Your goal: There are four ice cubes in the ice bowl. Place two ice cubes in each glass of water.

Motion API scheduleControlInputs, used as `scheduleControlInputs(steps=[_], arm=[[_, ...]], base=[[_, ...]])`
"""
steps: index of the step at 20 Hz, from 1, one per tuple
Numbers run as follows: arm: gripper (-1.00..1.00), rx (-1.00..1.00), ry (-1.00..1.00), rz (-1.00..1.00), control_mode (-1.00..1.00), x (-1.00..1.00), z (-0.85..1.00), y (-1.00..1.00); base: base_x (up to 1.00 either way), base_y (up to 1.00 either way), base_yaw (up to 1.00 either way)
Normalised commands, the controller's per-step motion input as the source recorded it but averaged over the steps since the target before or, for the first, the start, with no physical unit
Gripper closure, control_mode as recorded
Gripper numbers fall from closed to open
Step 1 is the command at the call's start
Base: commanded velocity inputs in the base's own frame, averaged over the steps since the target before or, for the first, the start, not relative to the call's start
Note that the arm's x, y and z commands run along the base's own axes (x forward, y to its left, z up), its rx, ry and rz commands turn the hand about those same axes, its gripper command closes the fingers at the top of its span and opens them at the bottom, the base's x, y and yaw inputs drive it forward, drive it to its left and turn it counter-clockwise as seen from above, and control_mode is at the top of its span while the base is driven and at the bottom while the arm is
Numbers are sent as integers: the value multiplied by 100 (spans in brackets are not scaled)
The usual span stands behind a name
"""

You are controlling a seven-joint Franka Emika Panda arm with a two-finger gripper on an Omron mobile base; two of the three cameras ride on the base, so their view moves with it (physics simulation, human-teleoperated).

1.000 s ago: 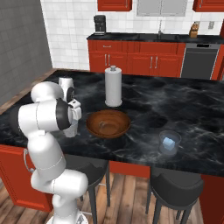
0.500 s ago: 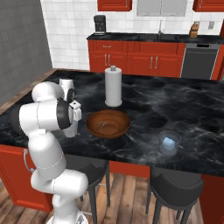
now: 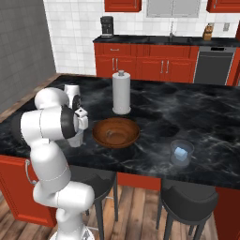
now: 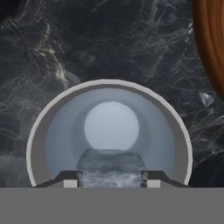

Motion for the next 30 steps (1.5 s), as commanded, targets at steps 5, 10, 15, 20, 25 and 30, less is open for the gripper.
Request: scheduleControlInputs(steps=[5,10,15,20,25,30], arm=[[-100,0,0,0,-100,0,0,-17],[-100,0,0,0,-100,0,0,-9],[-100,0,0,0,-100,0,17,0],[-100,0,0,0,-100,0,33,0],[-100,0,0,0,-100,-6,23,-21],[-100,0,-3,0,-100,-19,24,-75]], base=[[0,0,0],[0,0,0],[0,0,0],[0,0,0],[0,0,0],[0,0,0]])
